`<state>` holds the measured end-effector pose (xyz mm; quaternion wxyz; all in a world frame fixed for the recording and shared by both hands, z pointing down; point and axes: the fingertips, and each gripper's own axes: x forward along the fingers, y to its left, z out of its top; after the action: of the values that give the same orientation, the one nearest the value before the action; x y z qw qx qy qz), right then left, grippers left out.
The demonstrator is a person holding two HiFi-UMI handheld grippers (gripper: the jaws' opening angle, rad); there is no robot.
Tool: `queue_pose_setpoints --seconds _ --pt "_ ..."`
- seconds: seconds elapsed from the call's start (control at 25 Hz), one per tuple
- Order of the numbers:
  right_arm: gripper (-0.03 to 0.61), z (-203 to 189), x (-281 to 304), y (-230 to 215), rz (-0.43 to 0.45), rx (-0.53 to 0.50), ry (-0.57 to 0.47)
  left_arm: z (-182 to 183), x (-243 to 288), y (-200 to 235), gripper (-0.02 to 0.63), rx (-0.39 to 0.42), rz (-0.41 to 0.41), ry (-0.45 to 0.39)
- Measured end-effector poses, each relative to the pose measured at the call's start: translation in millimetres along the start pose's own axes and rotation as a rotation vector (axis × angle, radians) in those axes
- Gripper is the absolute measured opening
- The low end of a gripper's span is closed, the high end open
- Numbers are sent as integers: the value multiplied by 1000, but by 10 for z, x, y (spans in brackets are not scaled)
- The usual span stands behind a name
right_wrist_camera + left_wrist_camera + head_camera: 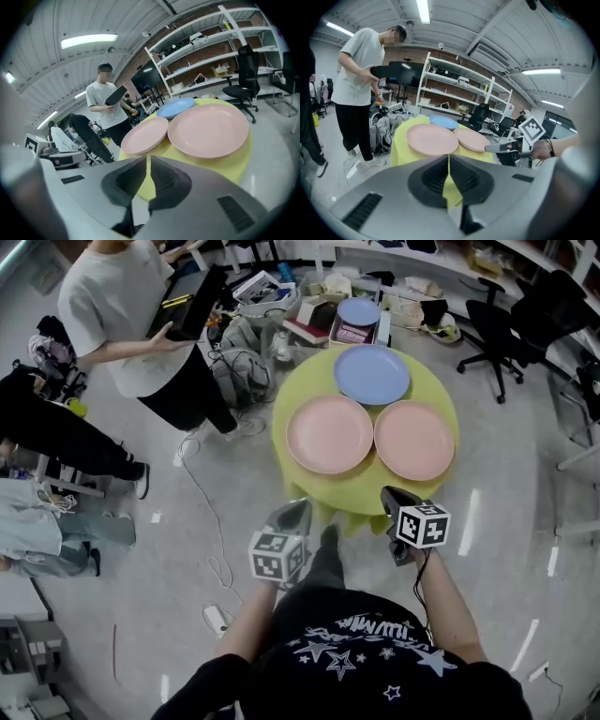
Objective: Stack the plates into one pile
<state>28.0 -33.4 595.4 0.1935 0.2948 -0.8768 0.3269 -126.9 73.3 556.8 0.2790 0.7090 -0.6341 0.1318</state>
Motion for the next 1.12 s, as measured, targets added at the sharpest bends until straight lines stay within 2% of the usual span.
queue_pose_setpoints --seconds 0.2,0.24,0.28,0.32,0.72,1.0,1.12 --pt "24 5 252 -49 -6 102 49 84 167 155 20 -8 -3 28" --pt "57 6 299 -52 -5 127 61 102 196 185 20 -10 -4 33" --pt "124 7 345 -52 -3 155 73 122 221 214 20 -12 -6 37" --pt "152 12 392 -48 -1 181 84 141 243 247 20 -15 -8 41" --pt "213 121 941 -77 -24 359 150 268 530 672 20 -36 -29 77" --pt "215 171 1226 -178 -88 473 166 391 699 980 20 -41 -52 94" --pt "212 187 1296 -212 -101 480 172 434 782 1045 20 -32 -68 101"
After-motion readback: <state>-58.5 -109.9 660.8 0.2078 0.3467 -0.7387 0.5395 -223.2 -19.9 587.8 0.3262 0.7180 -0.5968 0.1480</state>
